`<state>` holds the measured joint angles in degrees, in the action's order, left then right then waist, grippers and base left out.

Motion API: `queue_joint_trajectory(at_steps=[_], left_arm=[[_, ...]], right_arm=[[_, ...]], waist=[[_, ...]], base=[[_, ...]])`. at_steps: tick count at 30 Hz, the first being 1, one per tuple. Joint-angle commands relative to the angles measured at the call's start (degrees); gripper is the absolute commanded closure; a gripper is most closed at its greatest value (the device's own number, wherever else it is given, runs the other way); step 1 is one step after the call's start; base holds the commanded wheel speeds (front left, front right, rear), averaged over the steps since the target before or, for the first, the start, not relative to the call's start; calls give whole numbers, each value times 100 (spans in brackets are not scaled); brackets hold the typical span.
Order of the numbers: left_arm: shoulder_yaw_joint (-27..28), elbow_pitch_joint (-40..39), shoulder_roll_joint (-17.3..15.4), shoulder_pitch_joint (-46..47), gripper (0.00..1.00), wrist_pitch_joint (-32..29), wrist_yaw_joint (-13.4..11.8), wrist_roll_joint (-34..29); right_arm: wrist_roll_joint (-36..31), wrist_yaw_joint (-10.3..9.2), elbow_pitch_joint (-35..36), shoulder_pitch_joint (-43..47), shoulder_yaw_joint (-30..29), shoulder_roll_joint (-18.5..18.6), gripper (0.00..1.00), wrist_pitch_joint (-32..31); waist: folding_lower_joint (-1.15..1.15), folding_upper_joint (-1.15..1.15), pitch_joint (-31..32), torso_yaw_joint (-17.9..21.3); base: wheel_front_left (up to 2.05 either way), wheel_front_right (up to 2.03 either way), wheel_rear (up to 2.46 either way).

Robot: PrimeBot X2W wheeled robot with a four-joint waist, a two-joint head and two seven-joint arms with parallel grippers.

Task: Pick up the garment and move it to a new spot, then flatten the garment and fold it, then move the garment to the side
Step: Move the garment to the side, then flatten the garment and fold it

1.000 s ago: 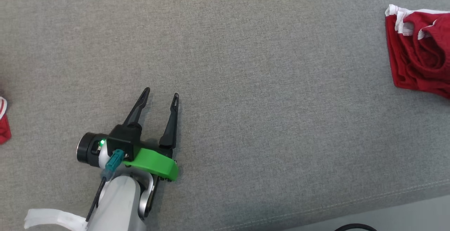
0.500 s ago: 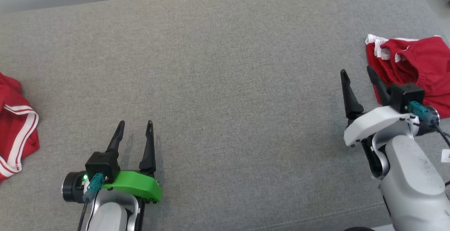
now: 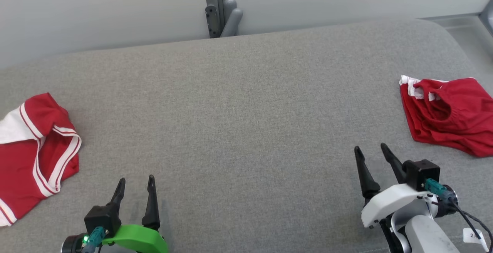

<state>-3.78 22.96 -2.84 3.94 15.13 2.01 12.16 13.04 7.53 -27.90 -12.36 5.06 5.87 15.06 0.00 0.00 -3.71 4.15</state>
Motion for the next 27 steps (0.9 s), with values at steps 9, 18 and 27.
queue_joint_trajectory(at_steps=[9, 18, 27], left_arm=[[126, -108, -14, -387, 0, 1, -83, -57], [153, -152, -14, -499, 0, 1, -104, -99], [176, -38, -17, -383, 0, 1, -290, -76]], right_arm=[[-160, -8, 392, 486, 8, -140, 0, 15], [-170, -8, 548, 653, -126, -216, 0, 15], [-40, -8, 577, 688, 152, -217, 0, 16]], waist=[[0, 0, 555, -197], [0, 0, 582, -308], [0, 0, 484, -1102]], base=[[0, 0, 0], [0, 0, 0], [0, 0, 0]])
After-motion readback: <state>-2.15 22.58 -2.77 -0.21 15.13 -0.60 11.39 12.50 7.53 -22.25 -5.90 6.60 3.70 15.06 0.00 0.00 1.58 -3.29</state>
